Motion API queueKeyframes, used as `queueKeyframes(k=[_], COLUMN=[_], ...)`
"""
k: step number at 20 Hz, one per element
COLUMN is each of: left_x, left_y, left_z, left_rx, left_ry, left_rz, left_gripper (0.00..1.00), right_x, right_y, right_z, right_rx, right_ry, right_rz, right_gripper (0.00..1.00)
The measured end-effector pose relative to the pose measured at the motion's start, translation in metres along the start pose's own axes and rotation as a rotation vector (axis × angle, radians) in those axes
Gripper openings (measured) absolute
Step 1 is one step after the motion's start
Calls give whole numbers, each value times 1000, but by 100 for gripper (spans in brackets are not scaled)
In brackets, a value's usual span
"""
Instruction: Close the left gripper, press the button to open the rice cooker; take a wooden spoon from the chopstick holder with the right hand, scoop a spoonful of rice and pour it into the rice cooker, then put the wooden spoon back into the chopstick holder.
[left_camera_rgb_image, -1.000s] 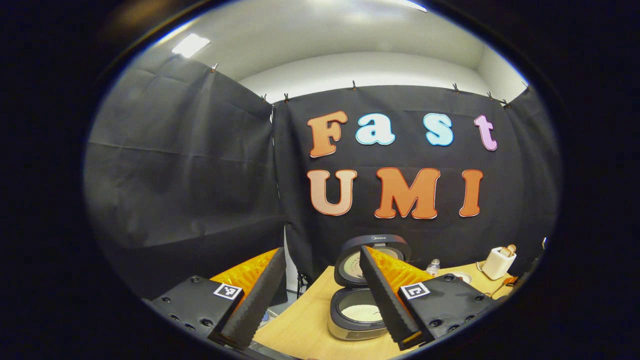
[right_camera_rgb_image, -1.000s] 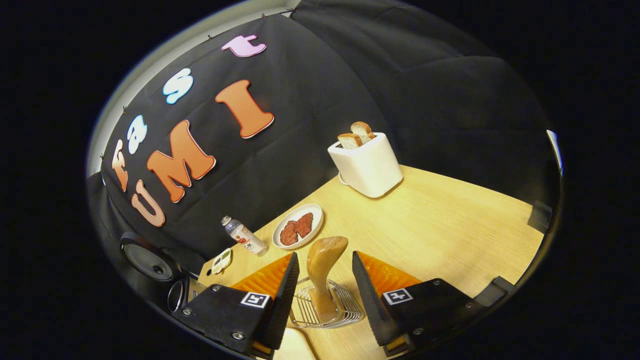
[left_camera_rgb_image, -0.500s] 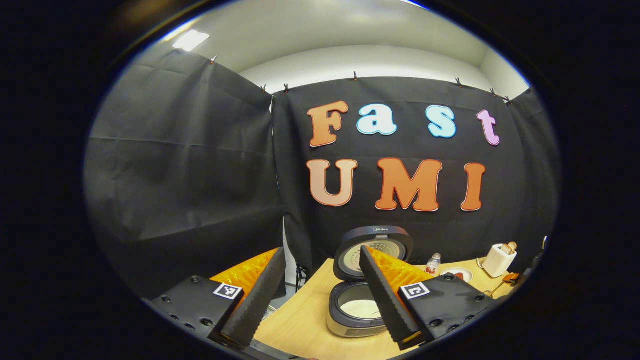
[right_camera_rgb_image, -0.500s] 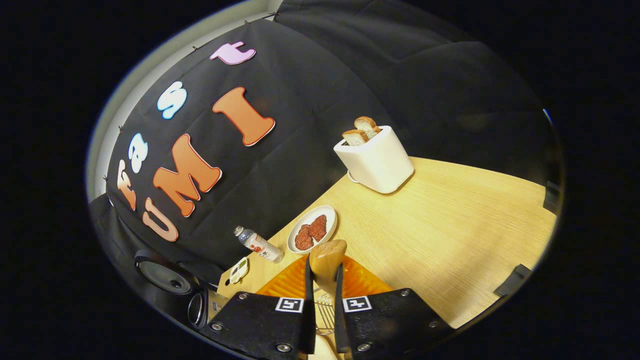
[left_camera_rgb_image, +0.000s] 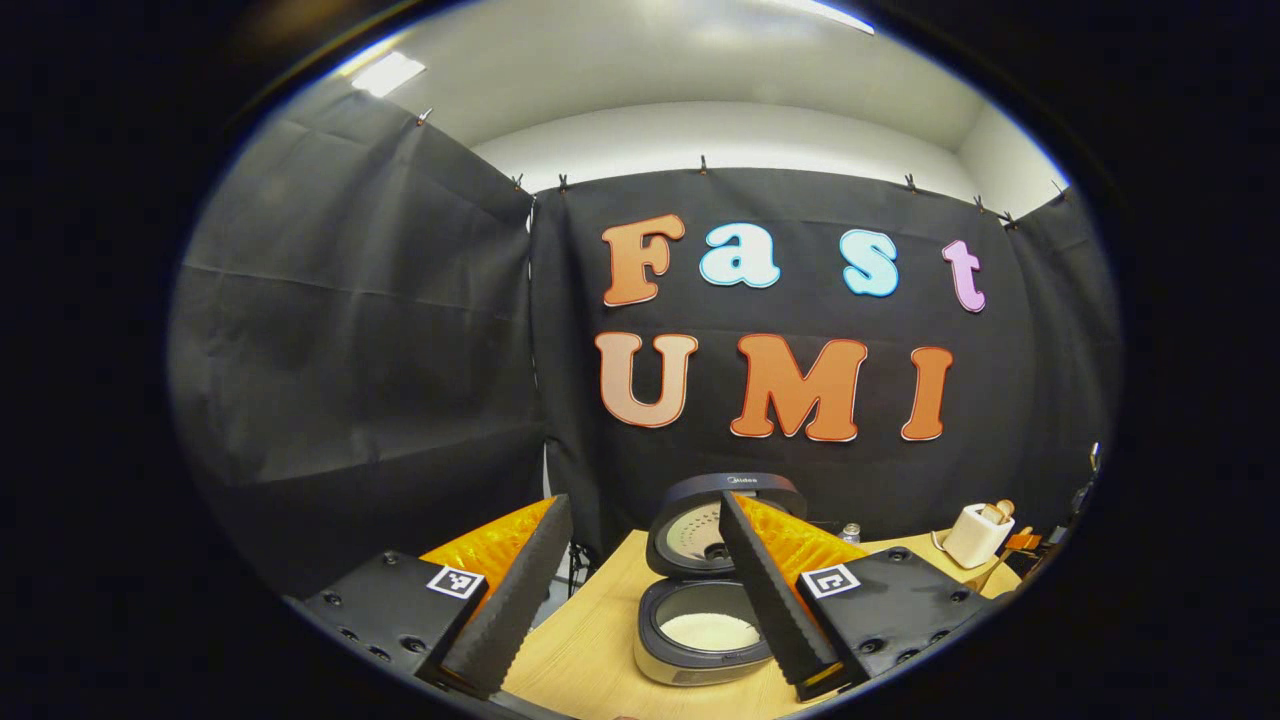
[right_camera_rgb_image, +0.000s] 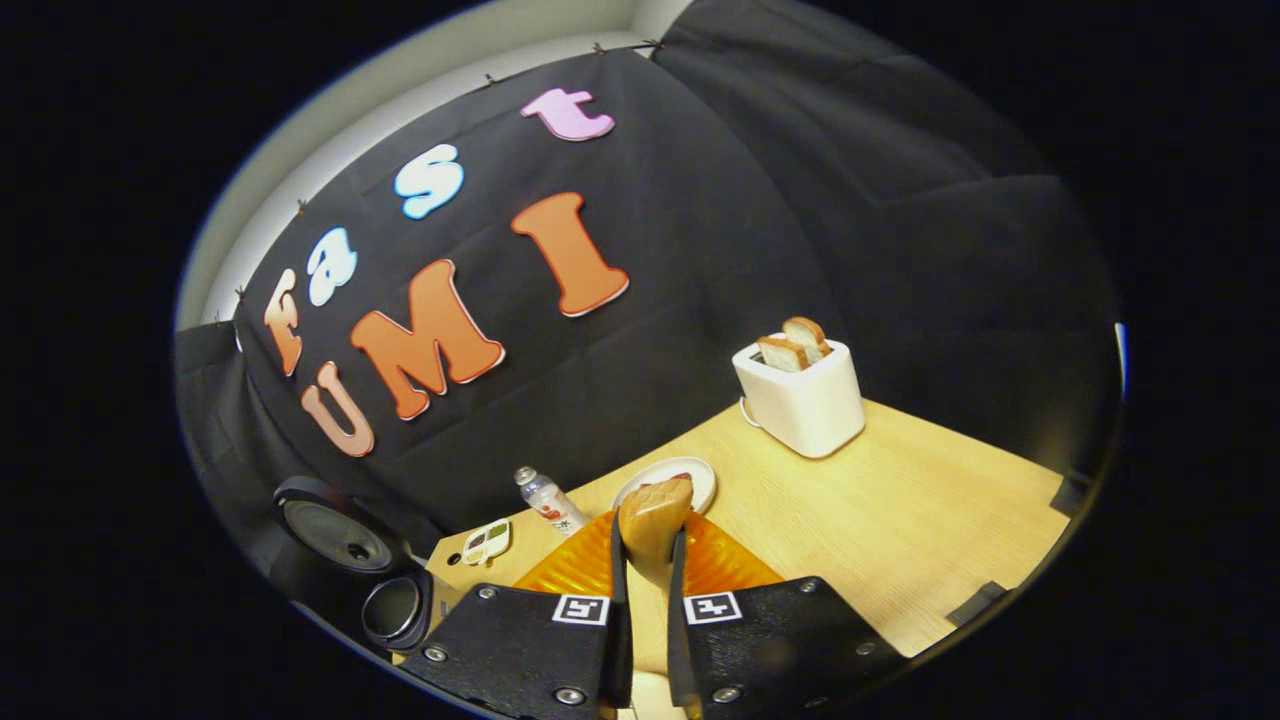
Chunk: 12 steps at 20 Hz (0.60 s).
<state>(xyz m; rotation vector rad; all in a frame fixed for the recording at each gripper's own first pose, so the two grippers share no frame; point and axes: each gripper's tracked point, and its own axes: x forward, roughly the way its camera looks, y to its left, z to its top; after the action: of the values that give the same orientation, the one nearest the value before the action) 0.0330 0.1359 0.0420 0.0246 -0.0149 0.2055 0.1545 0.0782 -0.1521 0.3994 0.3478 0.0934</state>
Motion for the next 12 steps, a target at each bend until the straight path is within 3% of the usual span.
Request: queueKeyframes(k=[4,8,12], left_x=[-3,-12,-21], left_y=[4,15,26], left_z=[-3,-5,-13], left_rx=[0,-26,-33], left_ry=[6,6,31], left_rz=[-14,7,31], left_gripper=[97,98,99], right_x=[-37,-65,-64], right_y=[57,102,110], right_z=[1,-24,-72], right_rx=[-24,-21,-100], right_ry=[-28,2,56], right_rz=[97,187,189], right_gripper=[13,13,13])
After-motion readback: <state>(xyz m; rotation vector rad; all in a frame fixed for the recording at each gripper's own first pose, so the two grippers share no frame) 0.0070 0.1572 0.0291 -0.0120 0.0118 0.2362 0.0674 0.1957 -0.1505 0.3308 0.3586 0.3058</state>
